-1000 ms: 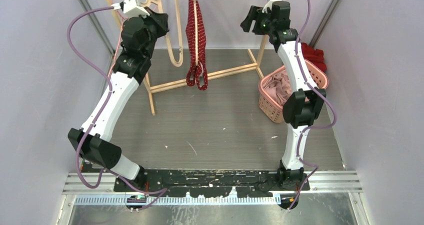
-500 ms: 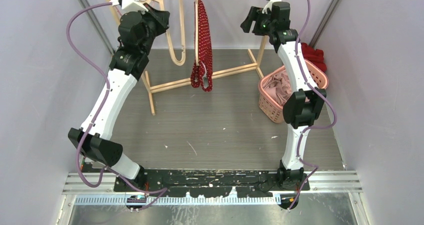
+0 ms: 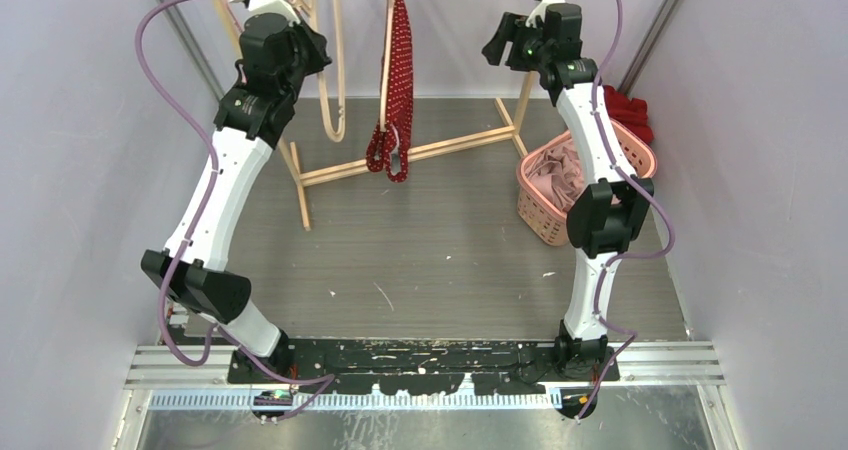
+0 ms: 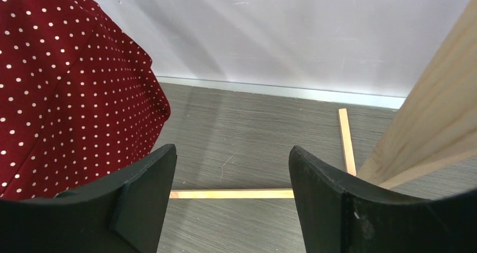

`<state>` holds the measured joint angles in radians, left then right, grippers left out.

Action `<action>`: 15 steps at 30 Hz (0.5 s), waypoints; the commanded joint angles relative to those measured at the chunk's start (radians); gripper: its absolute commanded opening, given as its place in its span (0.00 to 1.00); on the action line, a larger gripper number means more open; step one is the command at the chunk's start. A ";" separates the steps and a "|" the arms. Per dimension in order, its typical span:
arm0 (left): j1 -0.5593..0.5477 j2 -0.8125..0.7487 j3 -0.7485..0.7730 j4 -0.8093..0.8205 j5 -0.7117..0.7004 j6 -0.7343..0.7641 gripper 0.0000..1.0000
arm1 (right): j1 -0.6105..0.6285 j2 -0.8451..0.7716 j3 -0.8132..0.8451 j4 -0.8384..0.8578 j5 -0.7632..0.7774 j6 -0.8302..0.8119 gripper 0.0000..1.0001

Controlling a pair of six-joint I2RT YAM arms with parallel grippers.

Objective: Remove the skirt from the hanger

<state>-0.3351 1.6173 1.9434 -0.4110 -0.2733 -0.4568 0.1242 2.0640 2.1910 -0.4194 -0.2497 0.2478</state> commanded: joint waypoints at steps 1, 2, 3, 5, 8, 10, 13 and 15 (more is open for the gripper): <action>0.004 0.004 0.038 -0.114 -0.017 0.055 0.00 | -0.010 -0.087 0.006 0.048 -0.003 0.020 0.78; 0.004 0.011 0.053 -0.132 -0.023 0.064 0.02 | -0.010 -0.087 0.006 0.049 -0.003 0.021 0.78; 0.004 0.016 0.065 -0.148 -0.031 0.075 0.06 | -0.010 -0.087 0.006 0.049 -0.004 0.020 0.78; 0.004 0.018 0.071 -0.164 -0.049 0.094 0.17 | -0.010 -0.088 0.007 0.050 -0.003 0.019 0.78; 0.003 0.007 0.060 -0.161 -0.095 0.130 0.27 | -0.010 -0.090 0.004 0.048 -0.002 0.016 0.78; 0.004 -0.005 0.056 -0.152 -0.111 0.151 0.30 | -0.011 -0.090 0.003 0.047 0.000 0.014 0.78; 0.004 -0.032 0.041 -0.119 -0.124 0.176 0.32 | -0.010 -0.091 0.001 0.048 0.000 0.013 0.78; 0.003 -0.050 0.026 -0.103 -0.130 0.190 0.33 | -0.010 -0.092 -0.003 0.049 -0.003 0.016 0.78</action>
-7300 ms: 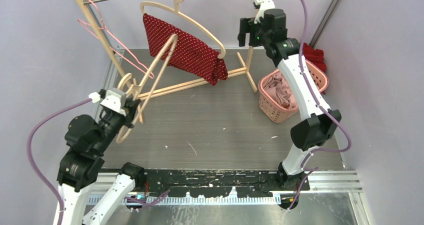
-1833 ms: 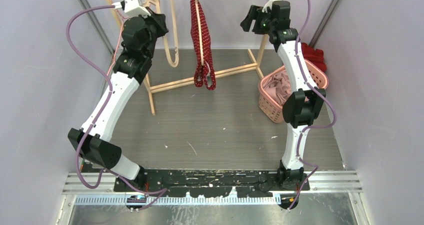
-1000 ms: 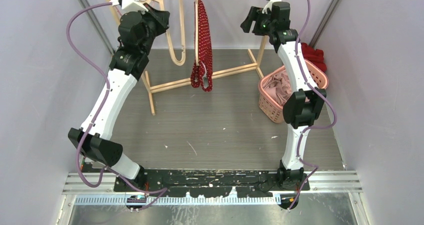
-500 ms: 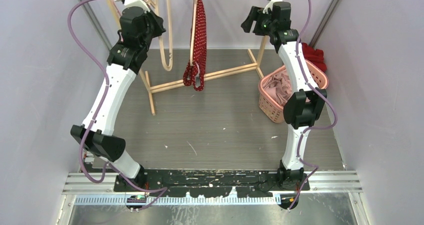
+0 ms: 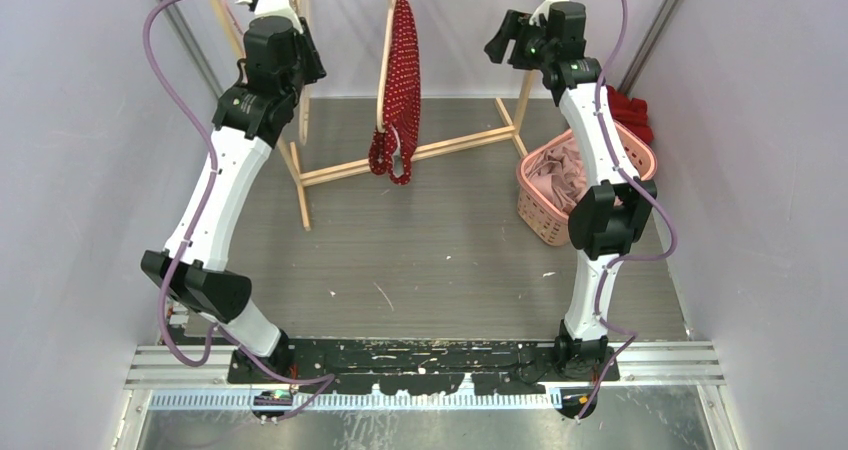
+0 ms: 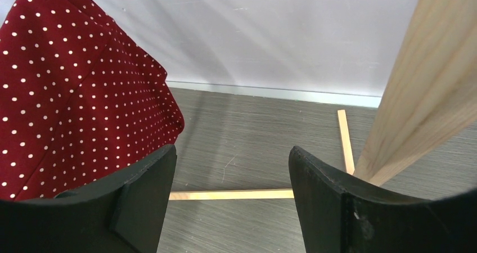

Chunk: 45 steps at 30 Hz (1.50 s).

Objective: Remove the skirt from the hanger

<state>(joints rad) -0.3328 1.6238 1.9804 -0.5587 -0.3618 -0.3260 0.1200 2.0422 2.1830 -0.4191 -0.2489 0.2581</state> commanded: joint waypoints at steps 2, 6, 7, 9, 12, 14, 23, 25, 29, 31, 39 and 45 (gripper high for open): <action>0.001 -0.079 -0.026 0.058 -0.055 0.068 0.33 | -0.006 -0.072 0.001 0.051 -0.005 0.006 0.78; 0.001 -0.150 -0.088 0.115 -0.066 0.100 0.37 | -0.007 -0.077 -0.007 0.054 -0.004 0.004 0.78; 0.001 -0.174 -0.114 0.143 -0.066 0.109 0.39 | -0.006 -0.077 -0.009 0.054 -0.004 0.005 0.78; 0.001 -0.221 -0.165 0.214 -0.066 0.127 0.40 | -0.005 -0.078 -0.010 0.055 -0.006 0.005 0.78; 0.001 -0.269 -0.203 0.266 -0.064 0.144 0.42 | -0.005 -0.080 -0.011 0.058 -0.009 0.009 0.78; 0.001 -0.292 -0.207 0.280 -0.047 0.151 0.45 | -0.001 -0.083 -0.015 0.059 -0.009 0.009 0.78; 0.001 -0.394 -0.272 0.382 0.123 0.163 0.52 | 0.005 -0.102 -0.042 0.057 -0.003 -0.005 0.78; 0.000 -0.393 -0.242 0.357 0.182 0.161 0.52 | 0.005 -0.105 -0.045 0.057 -0.003 -0.005 0.78; -0.007 -0.419 -0.240 0.378 0.333 0.157 0.54 | 0.005 -0.117 -0.056 0.056 0.002 -0.014 0.78; -0.020 -0.429 -0.239 0.387 0.386 0.151 0.59 | 0.006 -0.126 -0.061 0.054 0.005 -0.017 0.78; -0.112 -0.301 -0.092 0.263 0.396 0.137 0.82 | 0.011 -0.147 -0.077 0.050 0.016 -0.022 0.78; -0.210 -0.120 0.106 0.155 0.302 0.159 0.92 | 0.019 -0.161 -0.088 0.047 0.029 -0.033 0.78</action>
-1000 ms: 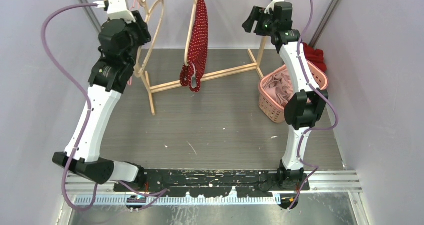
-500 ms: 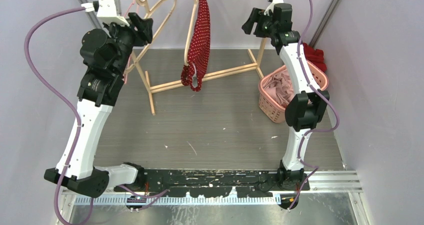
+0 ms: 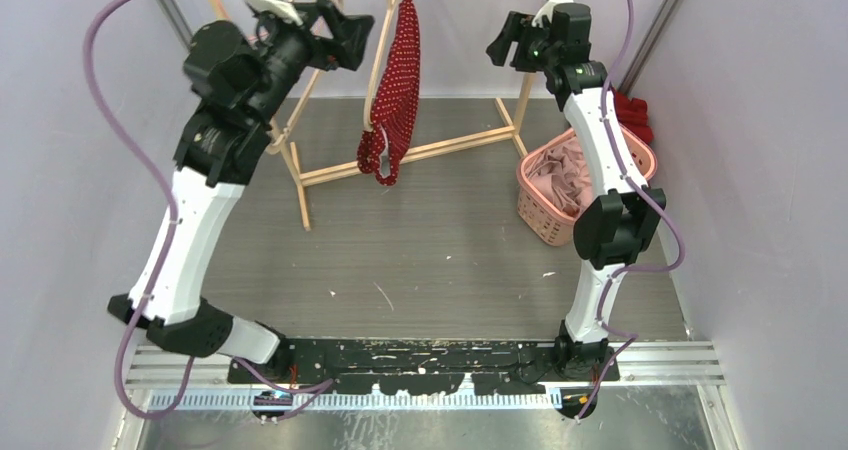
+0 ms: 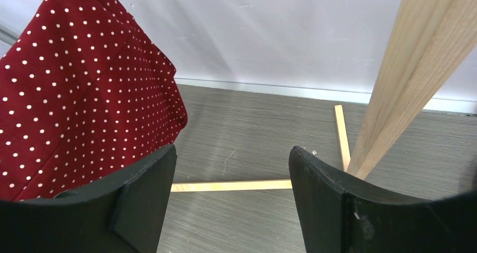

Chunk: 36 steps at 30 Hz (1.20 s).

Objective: Remove the skirt from the hanger

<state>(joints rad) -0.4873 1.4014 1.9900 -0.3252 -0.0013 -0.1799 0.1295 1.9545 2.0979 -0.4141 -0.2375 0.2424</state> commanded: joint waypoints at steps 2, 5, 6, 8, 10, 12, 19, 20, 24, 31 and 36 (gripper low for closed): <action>-0.083 0.148 0.131 -0.090 -0.086 0.028 0.93 | 0.010 -0.079 -0.008 0.039 0.022 -0.021 0.78; -0.102 0.200 0.147 -0.099 -0.110 0.037 0.93 | 0.011 -0.088 -0.013 0.036 0.026 -0.026 0.78; -0.103 0.212 0.147 -0.101 -0.122 0.039 0.93 | 0.011 -0.091 -0.016 0.037 0.026 -0.026 0.78; -0.103 0.232 0.146 -0.109 -0.151 0.056 0.92 | 0.010 -0.095 -0.019 0.037 0.025 -0.027 0.78; -0.103 0.246 0.139 -0.115 -0.189 0.083 0.92 | 0.011 -0.097 -0.022 0.037 0.023 -0.026 0.78; -0.103 0.256 0.131 -0.105 -0.232 0.106 0.91 | 0.010 -0.097 -0.022 0.037 0.022 -0.027 0.78; -0.103 0.294 0.118 -0.015 -0.299 0.193 0.90 | 0.009 -0.084 -0.014 0.043 0.012 -0.018 0.78; -0.103 0.305 0.124 -0.008 -0.294 0.198 0.90 | 0.010 -0.082 -0.014 0.045 0.011 -0.016 0.78; -0.104 0.348 0.138 0.006 -0.253 0.186 0.91 | 0.009 -0.078 -0.015 0.045 0.012 -0.015 0.78; -0.101 0.403 0.144 0.025 -0.245 0.185 0.89 | 0.006 -0.078 -0.015 0.041 0.015 -0.021 0.78; -0.091 0.437 0.173 0.040 -0.239 0.190 0.72 | 0.000 -0.077 -0.016 0.041 0.015 -0.023 0.78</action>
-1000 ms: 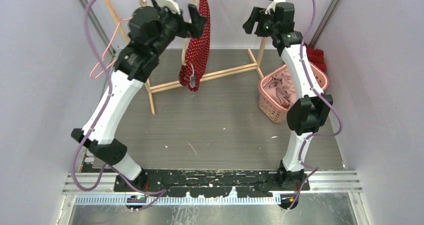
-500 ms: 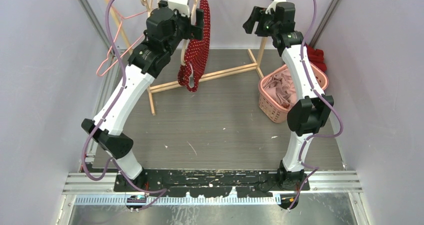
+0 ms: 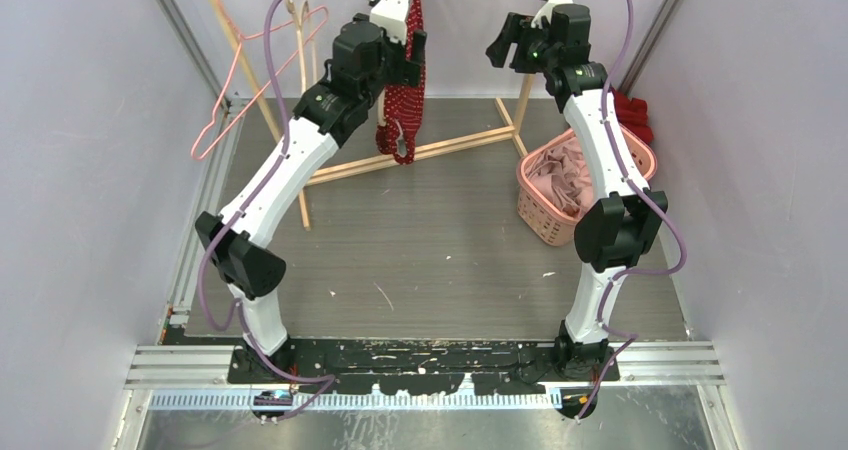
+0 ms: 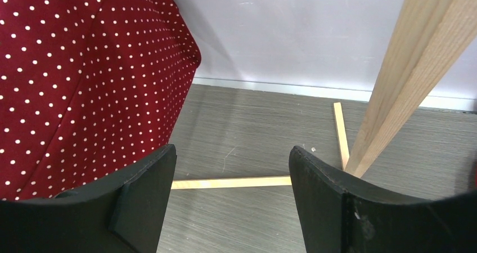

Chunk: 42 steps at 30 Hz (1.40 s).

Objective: Remove the skirt from the hanger

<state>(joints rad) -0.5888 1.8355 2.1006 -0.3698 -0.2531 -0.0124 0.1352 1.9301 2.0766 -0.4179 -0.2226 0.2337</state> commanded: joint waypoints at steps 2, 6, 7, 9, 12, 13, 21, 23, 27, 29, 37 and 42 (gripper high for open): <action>0.020 0.014 0.067 0.090 0.019 0.020 0.57 | -0.009 -0.051 0.005 0.045 -0.001 -0.014 0.78; 0.044 0.024 0.065 0.100 0.050 -0.002 0.16 | -0.012 -0.044 0.005 0.049 -0.003 -0.013 0.78; 0.049 0.023 0.063 0.103 0.054 -0.009 0.05 | -0.012 -0.043 0.005 0.049 -0.003 -0.013 0.78; 0.059 0.016 0.048 0.117 0.079 -0.009 0.00 | -0.011 -0.038 0.005 0.051 -0.003 -0.013 0.78; 0.081 -0.004 0.001 0.172 0.117 -0.028 0.00 | -0.011 -0.030 0.004 0.053 -0.004 -0.010 0.78; 0.088 -0.012 -0.014 0.195 0.124 -0.038 0.00 | -0.012 -0.030 0.003 0.055 -0.004 -0.008 0.78; 0.093 -0.052 -0.125 0.436 0.097 -0.054 0.00 | -0.011 -0.025 -0.011 0.060 -0.003 -0.009 0.78; 0.093 -0.061 -0.132 0.463 0.093 -0.055 0.00 | -0.011 -0.026 -0.015 0.063 -0.001 -0.010 0.78; 0.093 -0.102 -0.195 0.557 0.056 -0.058 0.00 | -0.011 -0.024 -0.018 0.063 0.002 -0.012 0.78; 0.093 -0.118 -0.210 0.586 0.041 -0.047 0.00 | -0.011 -0.021 -0.016 0.063 0.003 -0.012 0.78; 0.094 -0.180 -0.331 0.776 -0.016 -0.025 0.00 | -0.012 -0.010 -0.018 0.069 -0.001 -0.001 0.78; 0.096 -0.142 -0.315 0.842 -0.004 -0.031 0.00 | -0.011 -0.011 -0.026 0.069 -0.001 -0.002 0.78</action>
<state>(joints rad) -0.4973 1.7294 1.7454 0.2073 -0.2405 -0.0395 0.1268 1.9308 2.0491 -0.4114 -0.2226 0.2344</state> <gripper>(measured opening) 0.423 0.782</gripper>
